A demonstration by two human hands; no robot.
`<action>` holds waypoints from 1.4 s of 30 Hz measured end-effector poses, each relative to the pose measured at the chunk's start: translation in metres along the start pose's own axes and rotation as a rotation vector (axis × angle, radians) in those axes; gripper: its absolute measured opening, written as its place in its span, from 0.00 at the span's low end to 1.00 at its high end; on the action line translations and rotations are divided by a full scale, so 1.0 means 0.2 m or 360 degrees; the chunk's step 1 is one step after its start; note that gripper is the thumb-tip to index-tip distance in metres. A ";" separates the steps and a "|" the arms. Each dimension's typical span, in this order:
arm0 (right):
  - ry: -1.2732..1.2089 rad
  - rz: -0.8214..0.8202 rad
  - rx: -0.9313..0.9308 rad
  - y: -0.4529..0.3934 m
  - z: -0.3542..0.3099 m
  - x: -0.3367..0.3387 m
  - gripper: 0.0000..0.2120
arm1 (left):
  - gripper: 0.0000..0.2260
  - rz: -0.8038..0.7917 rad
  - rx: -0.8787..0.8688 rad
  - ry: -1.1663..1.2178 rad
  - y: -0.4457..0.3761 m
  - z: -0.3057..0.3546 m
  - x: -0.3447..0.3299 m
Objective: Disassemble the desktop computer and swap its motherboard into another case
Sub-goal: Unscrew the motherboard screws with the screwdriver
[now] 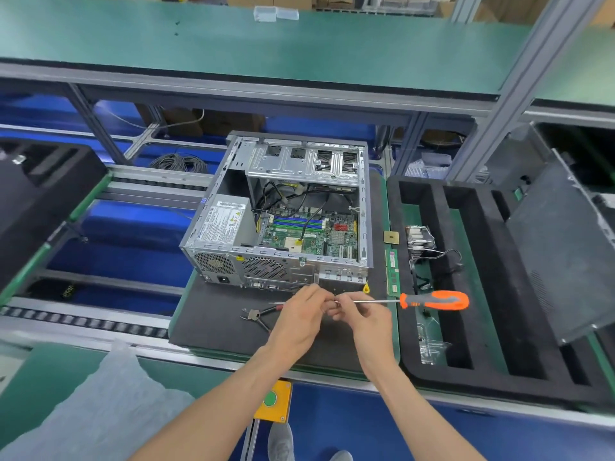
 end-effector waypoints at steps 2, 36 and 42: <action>0.0118 -0.0077 0.0100 0.00 -0.07 0.00 0.09 | 0.04 0.0082 -0.0070 0.0018 -0.01 0.05 0.06; 0.0939 -0.0314 0.0830 -0.87 -0.86 -0.70 0.15 | 0.03 -0.0066 0.0386 0.0554 -0.88 -0.34 0.74; 0.0879 -0.0397 0.0711 -0.99 -0.62 -0.79 0.13 | 0.07 -0.0263 0.0493 0.0248 -0.97 -0.59 0.76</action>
Point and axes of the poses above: each hand's wrist, its own y-axis away from the middle knuckle, its own x-axis out of the back of the hand, z = x × y, the point moved 6 cm from there along -y, towards the middle knuckle, and after that the axes turned 2 degrees about y, right-handed, at the moved point
